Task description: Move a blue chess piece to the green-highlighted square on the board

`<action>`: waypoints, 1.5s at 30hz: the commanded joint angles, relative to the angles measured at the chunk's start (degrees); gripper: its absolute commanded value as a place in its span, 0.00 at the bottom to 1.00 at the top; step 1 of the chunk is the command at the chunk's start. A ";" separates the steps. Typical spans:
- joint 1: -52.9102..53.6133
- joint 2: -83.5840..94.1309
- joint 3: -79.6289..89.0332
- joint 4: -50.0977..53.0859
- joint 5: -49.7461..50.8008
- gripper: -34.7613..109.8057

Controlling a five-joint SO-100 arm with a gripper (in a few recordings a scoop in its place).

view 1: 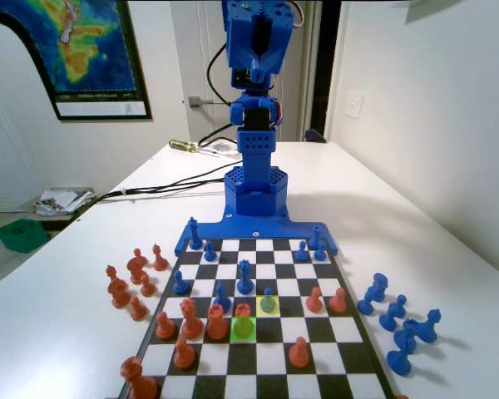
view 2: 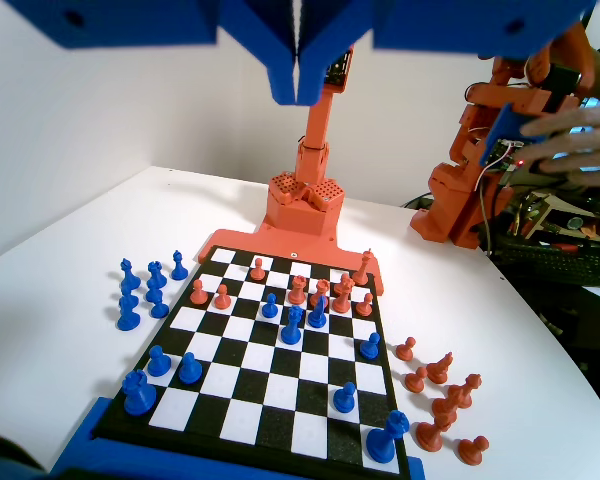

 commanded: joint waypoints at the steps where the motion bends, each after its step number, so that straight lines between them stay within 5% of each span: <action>1: 0.35 0.18 0.35 -0.97 -0.44 0.25; 31: 0.26 -0.44 -0.97 -1.23 -1.41 0.25; 45: 2.46 -35.42 -26.10 0.26 12.22 0.25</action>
